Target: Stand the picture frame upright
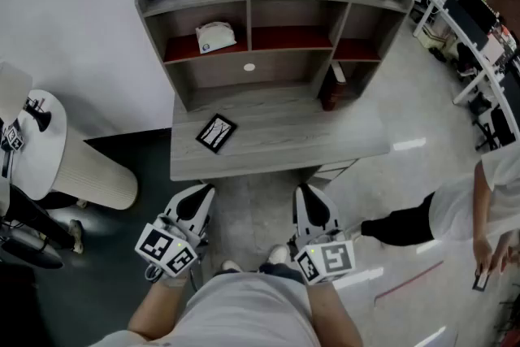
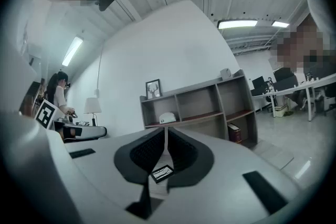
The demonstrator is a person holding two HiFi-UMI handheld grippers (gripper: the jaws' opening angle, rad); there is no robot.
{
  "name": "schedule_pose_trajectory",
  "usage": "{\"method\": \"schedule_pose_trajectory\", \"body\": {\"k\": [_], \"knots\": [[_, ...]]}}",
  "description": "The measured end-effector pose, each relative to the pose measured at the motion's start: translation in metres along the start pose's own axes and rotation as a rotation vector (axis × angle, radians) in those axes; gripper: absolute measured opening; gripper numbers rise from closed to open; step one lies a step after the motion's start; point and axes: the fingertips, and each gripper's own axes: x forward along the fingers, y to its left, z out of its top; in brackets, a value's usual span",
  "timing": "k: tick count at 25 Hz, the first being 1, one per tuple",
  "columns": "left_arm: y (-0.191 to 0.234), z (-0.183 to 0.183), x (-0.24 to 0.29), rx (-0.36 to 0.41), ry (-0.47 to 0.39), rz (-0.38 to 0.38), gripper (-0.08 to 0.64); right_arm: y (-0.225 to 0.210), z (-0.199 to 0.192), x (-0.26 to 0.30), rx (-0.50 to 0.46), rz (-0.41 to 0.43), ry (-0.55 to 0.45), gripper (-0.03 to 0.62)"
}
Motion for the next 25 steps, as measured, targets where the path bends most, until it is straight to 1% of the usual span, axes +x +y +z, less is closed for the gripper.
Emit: {"method": "schedule_pose_trajectory", "body": {"k": [8,14,17,25], "knots": [[-0.005,-0.004,0.009,0.002,0.013,-0.011,0.015,-0.006,-0.005,-0.003,-0.005,-0.002,0.012,0.034],[-0.008,-0.006,0.019,0.007,0.026,-0.014,0.015,-0.019,-0.005,-0.002,0.016,-0.014,0.013,0.034],[-0.008,-0.008,0.027,0.011,0.034,-0.006,0.015,-0.028,-0.004,0.000,0.048,-0.009,0.000,0.034],[-0.025,-0.014,0.062,0.024,0.044,0.027,0.015,-0.069,-0.003,0.002,0.067,0.020,0.009,0.034]]}}
